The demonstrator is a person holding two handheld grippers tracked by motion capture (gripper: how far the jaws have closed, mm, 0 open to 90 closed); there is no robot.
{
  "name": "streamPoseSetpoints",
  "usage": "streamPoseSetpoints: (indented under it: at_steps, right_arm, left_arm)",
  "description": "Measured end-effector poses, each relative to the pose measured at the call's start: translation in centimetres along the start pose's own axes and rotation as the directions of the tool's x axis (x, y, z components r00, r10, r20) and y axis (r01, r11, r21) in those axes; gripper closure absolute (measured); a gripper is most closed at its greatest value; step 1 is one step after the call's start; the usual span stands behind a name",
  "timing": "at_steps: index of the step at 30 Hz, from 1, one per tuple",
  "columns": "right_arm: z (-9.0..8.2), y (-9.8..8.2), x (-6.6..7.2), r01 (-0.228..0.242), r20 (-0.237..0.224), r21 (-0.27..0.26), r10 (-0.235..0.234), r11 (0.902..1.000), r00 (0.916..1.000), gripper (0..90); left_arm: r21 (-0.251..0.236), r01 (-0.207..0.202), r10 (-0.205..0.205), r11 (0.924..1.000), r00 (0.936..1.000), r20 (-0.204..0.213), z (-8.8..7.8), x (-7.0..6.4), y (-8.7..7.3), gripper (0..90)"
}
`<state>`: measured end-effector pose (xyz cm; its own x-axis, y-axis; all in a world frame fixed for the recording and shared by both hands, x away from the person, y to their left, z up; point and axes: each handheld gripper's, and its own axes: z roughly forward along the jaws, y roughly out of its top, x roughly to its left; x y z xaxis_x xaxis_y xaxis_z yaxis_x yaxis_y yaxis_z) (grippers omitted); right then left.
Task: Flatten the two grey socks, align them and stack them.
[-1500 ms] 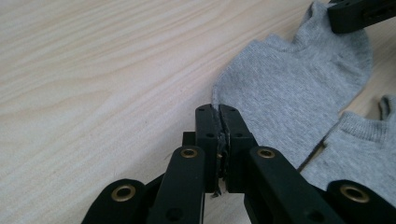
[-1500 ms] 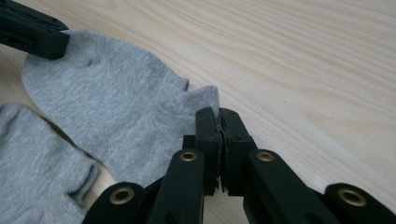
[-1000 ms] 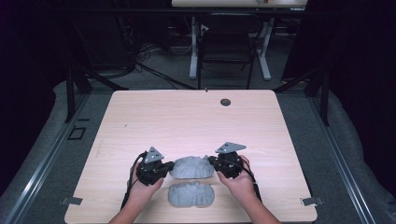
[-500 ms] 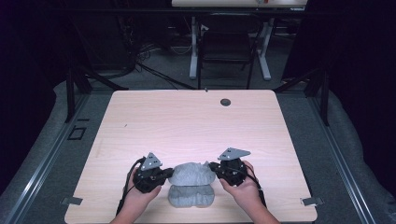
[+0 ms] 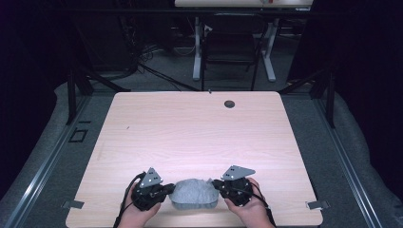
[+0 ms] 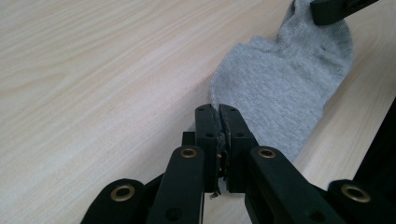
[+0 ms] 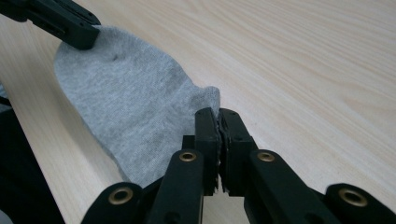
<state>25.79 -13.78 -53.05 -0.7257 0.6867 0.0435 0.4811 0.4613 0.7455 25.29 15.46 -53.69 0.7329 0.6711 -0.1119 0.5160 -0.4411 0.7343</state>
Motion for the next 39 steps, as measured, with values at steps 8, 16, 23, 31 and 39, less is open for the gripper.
streamPoseSetpoints:
  at_steps: [8, 16, 23, 31, 39]
  right_arm:
    - [0.6, -1.0, 0.1, -0.009, 0.003, 0.011, 0.009, 0.9999, 1.0000, 86.4]
    - [1.2, -1.4, -0.1, -0.019, -0.003, 0.030, 0.019, 0.9994, 0.9998, 86.3]
    - [1.8, -1.6, -0.1, -0.022, -0.004, 0.040, 0.022, 0.9990, 0.9997, 86.0]
    - [2.2, -1.9, -0.2, -0.026, -0.003, 0.056, 0.026, 0.9981, 0.9997, 85.6]
    - [2.4, -2.1, -0.2, -0.031, -0.003, 0.068, 0.031, 0.9972, 0.9995, 84.6]
  left_arm:
    - [0.024, -0.015, 0.015, 0.9996, 0.9999, -0.002, 0.6, -0.4, -0.8, 87.3]
    - [0.049, -0.009, 0.009, 0.9988, 0.9999, -0.008, 1.4, -0.2, -1.3, 87.3]
    - [0.075, -0.023, 0.024, 0.9969, 0.9996, -0.011, 1.9, 0.0, -1.6, 87.2]
    - [0.072, -0.024, 0.026, 0.9971, 0.9995, -0.018, 2.2, 0.0, -1.7, 86.4]
    - [0.054, -0.018, 0.019, 0.9984, 0.9997, -0.017, 2.3, 0.0, -1.6, 84.8]
